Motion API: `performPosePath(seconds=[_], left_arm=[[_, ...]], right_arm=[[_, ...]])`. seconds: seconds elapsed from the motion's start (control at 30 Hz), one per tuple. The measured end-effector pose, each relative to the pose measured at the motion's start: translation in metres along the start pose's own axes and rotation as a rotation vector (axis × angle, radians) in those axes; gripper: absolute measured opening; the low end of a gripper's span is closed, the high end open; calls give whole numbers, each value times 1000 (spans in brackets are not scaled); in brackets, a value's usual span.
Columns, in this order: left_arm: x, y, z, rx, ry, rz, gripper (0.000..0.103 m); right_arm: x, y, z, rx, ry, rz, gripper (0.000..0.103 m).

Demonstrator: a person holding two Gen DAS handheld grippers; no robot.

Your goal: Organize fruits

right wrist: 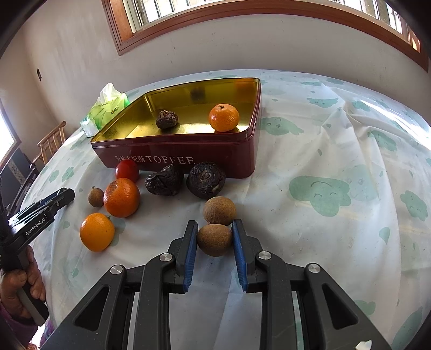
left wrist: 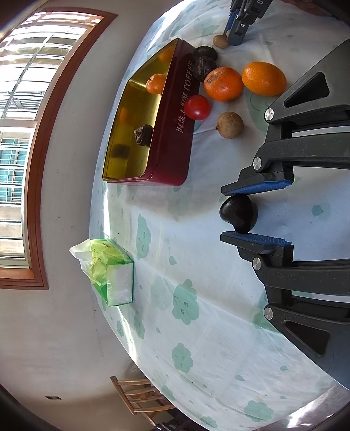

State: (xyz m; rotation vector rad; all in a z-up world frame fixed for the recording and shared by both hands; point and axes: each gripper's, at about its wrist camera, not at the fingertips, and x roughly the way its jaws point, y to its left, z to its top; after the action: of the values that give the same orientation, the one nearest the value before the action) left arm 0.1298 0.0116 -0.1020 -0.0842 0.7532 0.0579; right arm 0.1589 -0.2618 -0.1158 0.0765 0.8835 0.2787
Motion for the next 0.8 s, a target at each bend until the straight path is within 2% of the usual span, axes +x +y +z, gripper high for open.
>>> performPosePath(seconds=[0.8], left_arm=[[1,0,0,4,9,1,28]], right_arm=[[0,1,0,-2,0,-3,25]])
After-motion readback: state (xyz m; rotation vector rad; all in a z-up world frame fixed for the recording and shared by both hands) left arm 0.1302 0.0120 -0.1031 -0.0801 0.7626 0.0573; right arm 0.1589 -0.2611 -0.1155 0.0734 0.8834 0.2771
